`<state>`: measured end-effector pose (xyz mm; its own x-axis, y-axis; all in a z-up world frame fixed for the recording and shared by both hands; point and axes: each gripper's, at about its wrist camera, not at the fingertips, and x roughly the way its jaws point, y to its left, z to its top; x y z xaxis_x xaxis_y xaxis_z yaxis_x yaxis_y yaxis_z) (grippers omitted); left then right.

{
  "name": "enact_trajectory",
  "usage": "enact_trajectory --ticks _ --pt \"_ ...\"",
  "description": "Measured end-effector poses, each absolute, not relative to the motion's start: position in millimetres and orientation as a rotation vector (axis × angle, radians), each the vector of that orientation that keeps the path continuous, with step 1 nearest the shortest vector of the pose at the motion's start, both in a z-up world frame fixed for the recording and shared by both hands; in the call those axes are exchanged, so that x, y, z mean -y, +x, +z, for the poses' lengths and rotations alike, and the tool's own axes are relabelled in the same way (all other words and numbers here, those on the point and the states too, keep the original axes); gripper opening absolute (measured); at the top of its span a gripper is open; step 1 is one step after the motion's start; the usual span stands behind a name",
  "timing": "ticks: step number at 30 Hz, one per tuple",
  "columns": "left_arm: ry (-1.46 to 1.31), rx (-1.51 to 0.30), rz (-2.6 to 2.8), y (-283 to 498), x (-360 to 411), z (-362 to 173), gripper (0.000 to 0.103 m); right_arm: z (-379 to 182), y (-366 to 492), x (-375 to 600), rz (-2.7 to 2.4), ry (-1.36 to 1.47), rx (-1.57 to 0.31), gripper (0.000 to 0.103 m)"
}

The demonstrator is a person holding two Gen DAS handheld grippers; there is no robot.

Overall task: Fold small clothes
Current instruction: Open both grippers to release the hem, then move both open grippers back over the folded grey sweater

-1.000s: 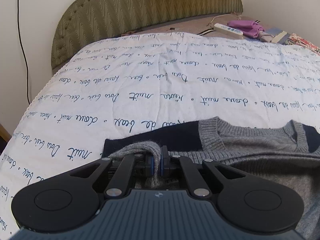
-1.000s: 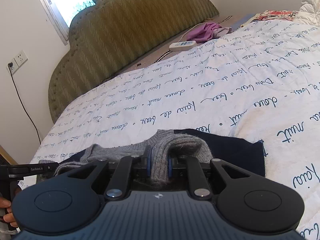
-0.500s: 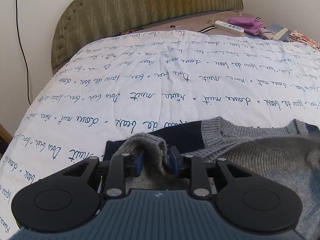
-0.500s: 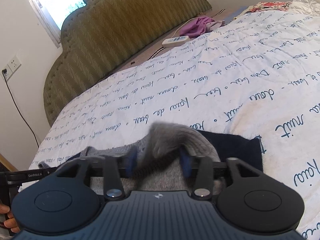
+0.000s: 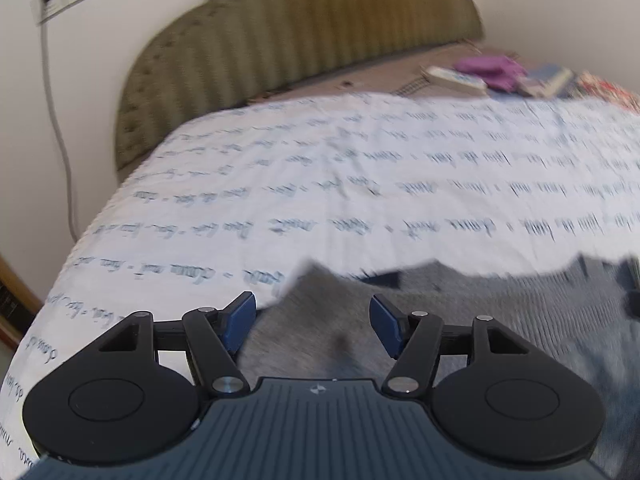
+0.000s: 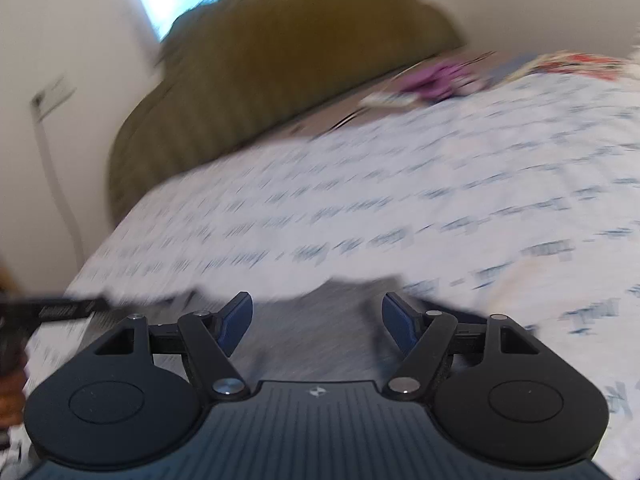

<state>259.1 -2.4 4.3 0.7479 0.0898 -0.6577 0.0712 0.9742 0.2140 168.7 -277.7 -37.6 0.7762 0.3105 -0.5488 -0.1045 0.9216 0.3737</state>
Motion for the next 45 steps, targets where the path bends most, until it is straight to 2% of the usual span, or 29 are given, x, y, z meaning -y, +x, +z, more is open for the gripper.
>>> enact_trajectory --ticks 5,11,16,20,24,27,34,40,45 --pt "0.246 -0.814 0.027 267.1 -1.1 -23.2 0.067 -60.2 193.6 265.4 0.127 0.210 -0.759 0.071" --pt "0.234 -0.802 0.032 258.3 -11.9 -21.2 0.067 -50.8 179.3 308.6 -0.088 0.270 -0.691 0.071" --pt "0.234 -0.802 0.003 246.2 -6.1 -21.8 0.068 -44.7 158.1 280.3 0.054 0.214 -0.672 0.081" --pt "0.237 -0.806 -0.003 236.2 -6.4 -24.9 0.068 -57.6 152.5 263.7 0.047 0.119 -0.705 0.081" --pt "0.230 -0.794 -0.017 223.4 -12.4 -25.3 0.070 -57.7 134.5 269.7 0.062 0.174 -0.686 0.081" --pt "0.221 -0.782 -0.025 211.7 -15.9 -26.3 0.072 -55.8 122.3 262.9 0.062 0.103 -0.670 0.081" --pt "0.235 -0.711 -0.026 180.2 -26.5 -30.3 0.085 -57.7 101.4 256.4 0.028 0.012 -0.641 0.081" --pt "0.251 -0.703 -0.026 166.0 -42.8 -35.5 0.086 -66.3 96.3 260.4 0.050 0.050 -0.649 0.081" --pt "0.182 -0.729 0.011 163.7 -66.7 -36.2 0.087 -65.8 95.9 261.0 0.032 -0.023 -0.644 0.081"
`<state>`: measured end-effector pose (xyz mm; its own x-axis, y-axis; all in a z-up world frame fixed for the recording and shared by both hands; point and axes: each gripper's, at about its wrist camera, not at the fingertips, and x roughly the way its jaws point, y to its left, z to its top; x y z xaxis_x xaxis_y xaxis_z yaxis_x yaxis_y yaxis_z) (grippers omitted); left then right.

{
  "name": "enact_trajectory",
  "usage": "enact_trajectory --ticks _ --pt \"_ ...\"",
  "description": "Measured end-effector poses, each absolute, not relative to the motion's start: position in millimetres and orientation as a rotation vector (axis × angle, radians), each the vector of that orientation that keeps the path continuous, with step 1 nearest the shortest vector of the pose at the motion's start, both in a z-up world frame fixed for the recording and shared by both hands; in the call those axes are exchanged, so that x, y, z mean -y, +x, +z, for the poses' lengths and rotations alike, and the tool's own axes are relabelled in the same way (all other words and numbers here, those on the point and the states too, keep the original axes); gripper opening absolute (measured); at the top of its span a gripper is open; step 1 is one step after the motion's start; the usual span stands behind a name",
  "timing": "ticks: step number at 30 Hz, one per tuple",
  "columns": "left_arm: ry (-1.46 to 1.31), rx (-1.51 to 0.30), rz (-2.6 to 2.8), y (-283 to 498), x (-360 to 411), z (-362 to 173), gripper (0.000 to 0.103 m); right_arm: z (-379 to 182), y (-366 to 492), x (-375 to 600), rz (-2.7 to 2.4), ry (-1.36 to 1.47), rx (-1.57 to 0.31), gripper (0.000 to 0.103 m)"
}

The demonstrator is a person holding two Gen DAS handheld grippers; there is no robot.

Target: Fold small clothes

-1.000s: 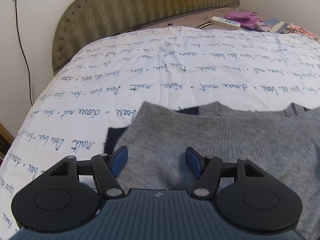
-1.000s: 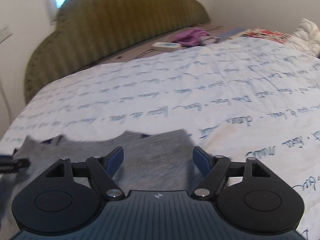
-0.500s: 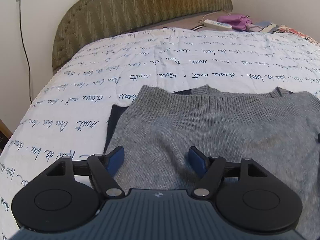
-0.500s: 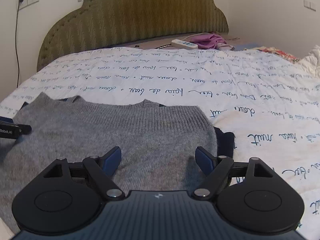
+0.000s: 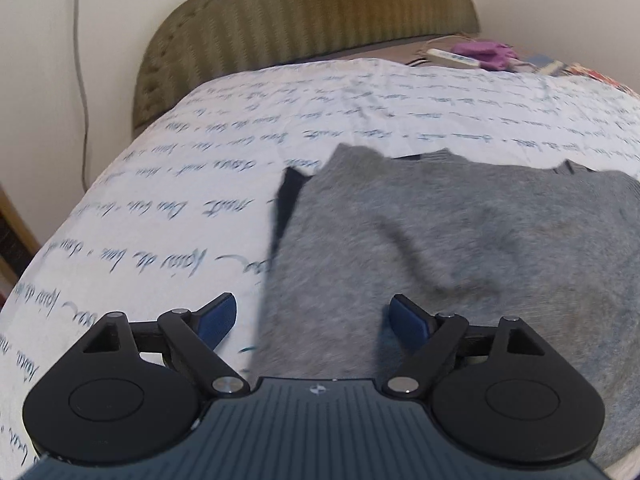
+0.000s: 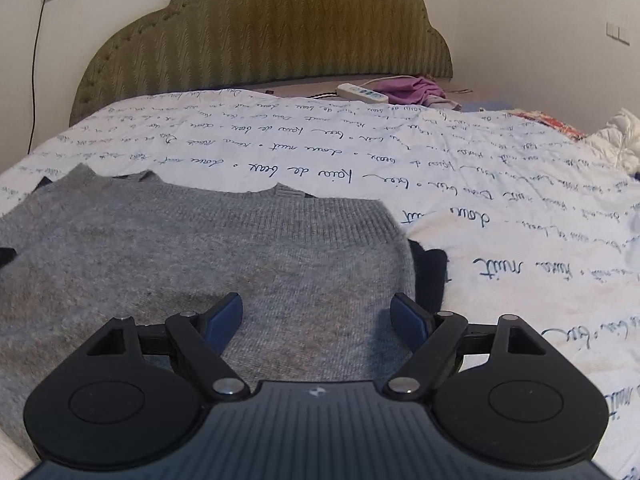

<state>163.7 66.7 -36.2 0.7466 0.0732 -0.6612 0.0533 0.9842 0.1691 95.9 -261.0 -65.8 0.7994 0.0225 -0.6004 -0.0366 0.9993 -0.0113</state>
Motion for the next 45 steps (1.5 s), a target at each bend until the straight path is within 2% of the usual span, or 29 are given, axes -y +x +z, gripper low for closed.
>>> enact_trajectory --ticks 4,14,18,24,25,32,37,41,45 --pt "0.194 -0.720 0.036 160.2 -74.5 -37.9 0.091 -64.9 95.9 262.4 -0.019 -0.092 -0.644 0.081" --pt "0.176 -0.717 0.037 156.8 -85.2 -39.7 0.093 -69.2 96.3 268.4 -0.084 -0.115 -0.667 0.081" --pt "0.175 -0.720 0.034 155.9 -86.3 -40.6 0.094 -57.1 81.1 243.8 -0.110 -0.203 -0.618 0.081" --pt "0.167 -0.727 0.031 153.2 -86.9 -40.7 0.094 -37.2 55.3 188.0 0.132 -0.215 -0.549 0.084" --pt "0.167 -0.727 0.028 152.2 -87.2 -40.7 0.094 -37.0 54.6 180.1 0.161 -0.212 -0.556 0.087" --pt "0.165 -0.732 0.013 144.6 -89.5 -41.2 0.095 -59.7 63.7 156.2 0.207 -0.235 -0.702 0.087" --pt "0.159 -0.735 0.013 142.4 -91.3 -39.0 0.095 -48.2 57.1 156.8 0.211 -0.197 -0.662 0.087" --pt "0.157 -0.737 0.012 140.1 -92.8 -36.3 0.095 -59.5 61.8 149.2 0.232 -0.236 -0.730 0.087" --pt "0.175 -0.732 0.008 138.7 -92.7 -33.8 0.095 -51.5 53.0 143.0 0.234 -0.240 -0.682 0.088"
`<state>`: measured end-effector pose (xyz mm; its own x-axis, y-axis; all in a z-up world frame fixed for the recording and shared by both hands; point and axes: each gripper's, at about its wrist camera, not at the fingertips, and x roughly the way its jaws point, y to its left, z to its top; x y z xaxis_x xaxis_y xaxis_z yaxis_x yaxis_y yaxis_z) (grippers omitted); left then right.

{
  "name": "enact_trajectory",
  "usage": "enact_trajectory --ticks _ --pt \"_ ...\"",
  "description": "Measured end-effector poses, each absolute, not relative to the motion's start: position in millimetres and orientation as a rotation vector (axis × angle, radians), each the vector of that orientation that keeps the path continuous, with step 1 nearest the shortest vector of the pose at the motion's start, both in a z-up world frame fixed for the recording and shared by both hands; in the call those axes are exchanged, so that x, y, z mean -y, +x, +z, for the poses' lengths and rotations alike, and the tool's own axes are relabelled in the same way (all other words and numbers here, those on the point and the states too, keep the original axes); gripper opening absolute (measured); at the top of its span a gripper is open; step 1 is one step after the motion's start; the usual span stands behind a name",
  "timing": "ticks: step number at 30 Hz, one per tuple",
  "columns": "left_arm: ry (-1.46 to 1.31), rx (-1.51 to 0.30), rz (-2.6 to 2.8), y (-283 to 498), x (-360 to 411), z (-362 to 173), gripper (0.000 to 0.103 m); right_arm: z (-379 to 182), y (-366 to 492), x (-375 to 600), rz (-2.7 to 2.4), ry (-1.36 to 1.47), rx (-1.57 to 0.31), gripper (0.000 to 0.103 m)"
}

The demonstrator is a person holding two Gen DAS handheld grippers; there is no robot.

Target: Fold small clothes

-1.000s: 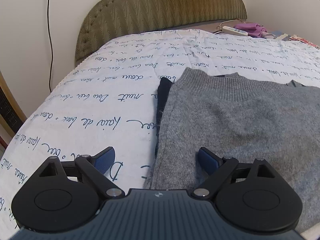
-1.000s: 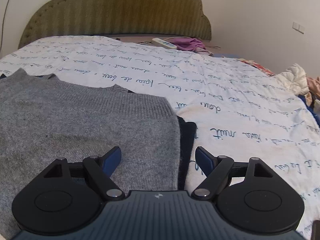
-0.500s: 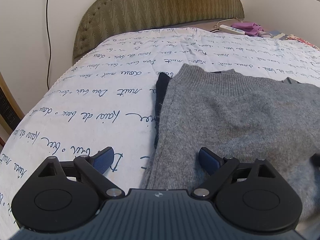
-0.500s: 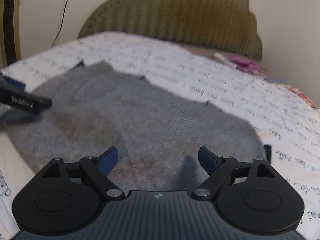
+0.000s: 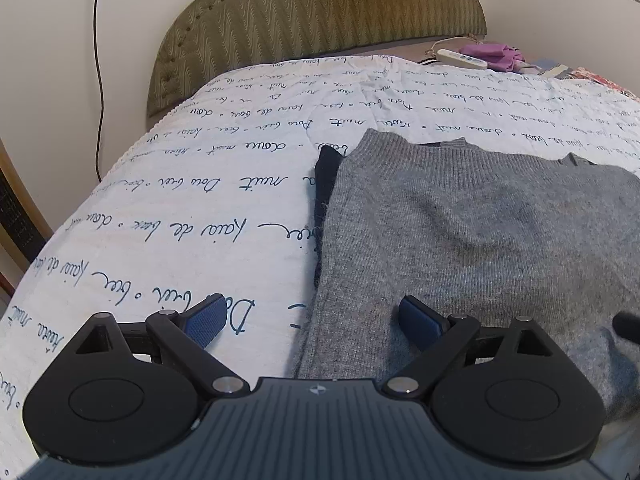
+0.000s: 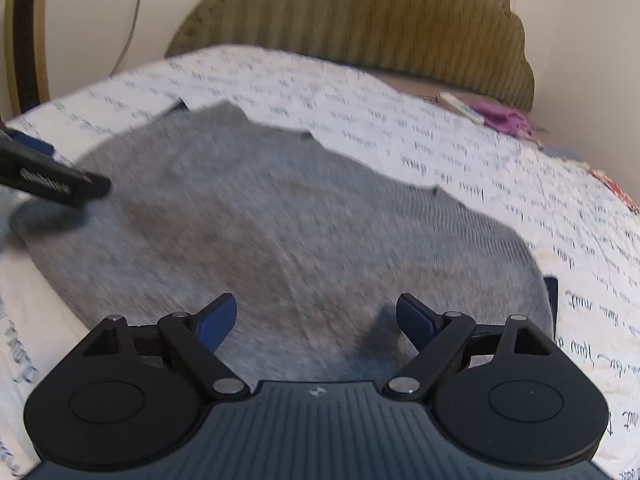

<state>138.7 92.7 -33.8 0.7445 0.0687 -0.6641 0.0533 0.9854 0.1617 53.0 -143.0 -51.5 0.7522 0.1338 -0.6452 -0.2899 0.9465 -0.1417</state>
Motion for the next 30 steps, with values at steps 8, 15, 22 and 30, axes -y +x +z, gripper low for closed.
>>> enact_trajectory --ticks 8,15,22,30 --pt "0.202 -0.718 -0.010 139.9 -91.5 -25.4 0.095 -35.4 45.4 122.2 0.269 -0.247 -0.613 0.088" --pt "0.157 -0.741 -0.073 172.2 -114.1 -8.8 0.095 -28.6 35.6 99.4 0.342 -0.226 -0.604 0.087" --pt "0.071 -0.851 -0.238 217.6 -127.7 -13.0 0.095 -32.2 15.5 55.2 0.479 -0.288 -0.577 0.087" --pt "-0.139 -0.967 -0.336 261.6 -138.9 -32.0 0.094 -60.5 -3.1 3.5 0.496 -0.543 -0.530 0.087"
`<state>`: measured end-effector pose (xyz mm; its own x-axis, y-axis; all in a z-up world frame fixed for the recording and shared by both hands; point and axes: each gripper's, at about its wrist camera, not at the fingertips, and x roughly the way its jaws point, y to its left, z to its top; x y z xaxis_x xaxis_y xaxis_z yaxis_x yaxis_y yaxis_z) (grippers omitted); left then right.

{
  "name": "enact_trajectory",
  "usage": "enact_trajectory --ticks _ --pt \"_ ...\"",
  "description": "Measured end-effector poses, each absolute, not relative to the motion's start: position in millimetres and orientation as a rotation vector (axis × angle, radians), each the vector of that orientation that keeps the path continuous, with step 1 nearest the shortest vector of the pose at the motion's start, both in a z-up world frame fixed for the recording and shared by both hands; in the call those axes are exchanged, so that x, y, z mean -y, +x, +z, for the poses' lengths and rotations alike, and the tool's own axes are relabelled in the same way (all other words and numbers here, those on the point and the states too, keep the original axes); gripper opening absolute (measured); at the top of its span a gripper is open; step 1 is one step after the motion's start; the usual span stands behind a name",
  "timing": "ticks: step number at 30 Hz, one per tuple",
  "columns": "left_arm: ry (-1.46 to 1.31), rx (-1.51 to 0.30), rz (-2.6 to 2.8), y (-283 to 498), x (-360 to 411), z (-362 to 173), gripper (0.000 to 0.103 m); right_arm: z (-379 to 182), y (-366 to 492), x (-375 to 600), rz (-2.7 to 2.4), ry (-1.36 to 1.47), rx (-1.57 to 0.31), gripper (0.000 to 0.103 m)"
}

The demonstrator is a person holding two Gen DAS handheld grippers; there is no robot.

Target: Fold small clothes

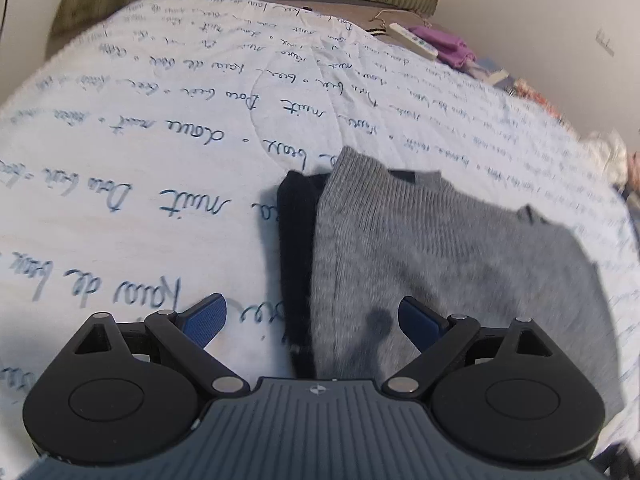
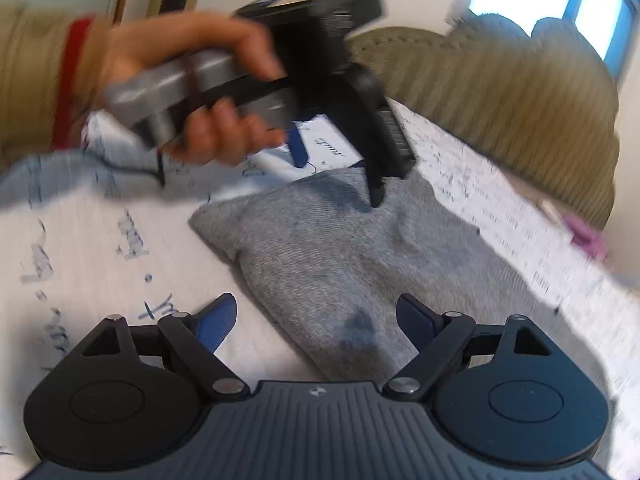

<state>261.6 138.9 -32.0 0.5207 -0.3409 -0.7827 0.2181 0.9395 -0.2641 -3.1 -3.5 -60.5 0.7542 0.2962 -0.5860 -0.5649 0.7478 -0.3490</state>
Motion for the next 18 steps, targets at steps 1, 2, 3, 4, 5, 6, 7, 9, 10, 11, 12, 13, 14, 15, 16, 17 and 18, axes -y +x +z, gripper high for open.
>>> enact_trajectory --ticks 1,2,3,4,5,6,7,9,10,11,12,13,14,15,16,17,18 --pt "-0.158 -0.967 -0.346 265.5 -140.2 -32.8 0.094 -64.0 -3.8 -2.7 0.483 -0.582 -0.517 0.087" --pt "-0.173 -0.968 -0.356 269.6 -140.9 -33.4 0.094 -67.8 -4.0 -8.7 0.468 -0.621 -0.503 0.087" --pt "-0.189 -0.970 -0.367 274.5 -141.5 -33.9 0.094 -71.2 -4.0 -15.0 0.453 -0.659 -0.486 0.087" --pt "-0.204 -0.974 -0.374 279.6 -142.1 -34.9 0.094 -73.8 -4.5 -21.3 0.440 -0.694 -0.466 0.087" --pt "-0.222 -0.980 -0.371 284.6 -142.6 -36.4 0.094 -76.0 -4.5 -27.0 0.426 -0.725 -0.442 0.087" --pt "-0.241 -0.984 -0.371 289.1 -143.7 -37.7 0.093 -78.1 -4.8 -32.9 0.410 -0.751 -0.417 0.087" --pt "-0.256 -0.981 -0.378 292.9 -144.0 -38.4 0.093 -80.0 -4.0 -38.2 0.395 -0.772 -0.393 0.087" --pt "-0.281 -0.972 -0.407 298.9 -142.3 -39.7 0.091 -83.7 -1.2 -47.8 0.376 -0.804 -0.356 0.087" --pt "-0.291 -0.973 -0.421 302.0 -140.3 -41.0 0.089 -84.8 0.6 -51.5 0.370 -0.814 -0.342 0.087" --pt "-0.298 -0.975 -0.431 304.9 -138.0 -42.5 0.088 -86.0 3.0 -55.1 0.367 -0.822 -0.334 0.087" --pt "-0.301 -0.974 -0.440 307.1 -136.0 -43.9 0.084 -86.3 5.3 -58.1 0.368 -0.824 -0.330 0.086" --pt "-0.304 -0.974 -0.447 309.5 -133.8 -45.1 0.075 -86.1 7.9 -60.6 0.373 -0.822 -0.328 0.078" --pt "-0.309 -0.974 -0.450 312.1 -132.2 -46.2 0.069 -85.4 12.0 -63.2 0.384 -0.819 -0.332 0.073" --pt "-0.315 -0.976 -0.447 314.5 -131.7 -47.6 0.056 -85.7 14.7 -65.8 0.398 -0.817 -0.340 0.060" --pt "-0.322 -0.979 -0.439 317.2 -132.1 -49.2 0.043 -86.5 17.0 -67.8 0.410 -0.813 -0.347 0.049" --pt "-0.331 -0.981 -0.426 319.4 -133.6 -50.6 0.037 -87.3 18.4 -69.2 0.418 -0.811 -0.349 0.044" --pt "-0.347 -0.984 -0.409 321.2 -136.6 -52.1 0.020 -88.0 18.9 -70.2 0.426 -0.812 -0.351 0.035"
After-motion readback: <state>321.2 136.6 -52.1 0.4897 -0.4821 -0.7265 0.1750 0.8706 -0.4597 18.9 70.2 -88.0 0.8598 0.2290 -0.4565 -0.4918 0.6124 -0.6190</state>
